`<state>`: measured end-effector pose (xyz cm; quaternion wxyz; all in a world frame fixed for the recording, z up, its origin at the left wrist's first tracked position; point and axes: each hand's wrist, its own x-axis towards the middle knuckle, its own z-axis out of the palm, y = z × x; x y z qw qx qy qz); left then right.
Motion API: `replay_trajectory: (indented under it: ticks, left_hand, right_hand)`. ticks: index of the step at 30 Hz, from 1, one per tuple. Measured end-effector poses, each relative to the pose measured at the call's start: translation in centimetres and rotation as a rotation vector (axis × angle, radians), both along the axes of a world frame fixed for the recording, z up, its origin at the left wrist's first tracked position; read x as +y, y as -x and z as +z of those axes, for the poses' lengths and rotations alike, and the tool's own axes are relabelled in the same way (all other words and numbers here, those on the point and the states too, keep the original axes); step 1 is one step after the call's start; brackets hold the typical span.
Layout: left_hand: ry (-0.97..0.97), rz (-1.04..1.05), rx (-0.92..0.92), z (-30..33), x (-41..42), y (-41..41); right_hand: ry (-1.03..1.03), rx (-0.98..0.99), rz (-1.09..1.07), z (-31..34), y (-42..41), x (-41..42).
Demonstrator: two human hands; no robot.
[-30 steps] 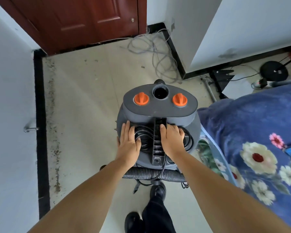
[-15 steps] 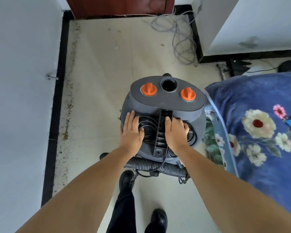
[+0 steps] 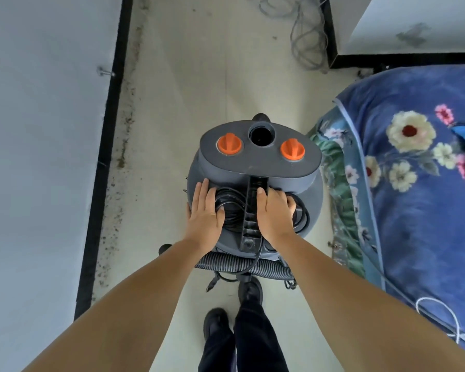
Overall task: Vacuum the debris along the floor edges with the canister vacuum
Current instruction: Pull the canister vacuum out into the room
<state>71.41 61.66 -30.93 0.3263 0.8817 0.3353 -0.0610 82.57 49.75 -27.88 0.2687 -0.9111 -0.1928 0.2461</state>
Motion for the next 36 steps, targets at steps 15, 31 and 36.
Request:
replay_trajectory:
  ticks: [15, 31, 36]
  left_hand:
    - [-0.064, 0.106, 0.009, 0.0, -13.5, 18.0]
    - [-0.025, -0.024, -0.039, 0.0, -24.5, 33.9]
    - [-0.008, -0.049, -0.014, 0.4, -27.2, 38.6]
  right_hand:
    - [0.041, -0.020, 0.102, 0.3, 16.9, -11.9]
    - [0.037, -0.067, -0.037, 0.0, 34.1, -24.4]
    - [0.042, -0.056, -0.052, 0.1, 39.0, -27.4]
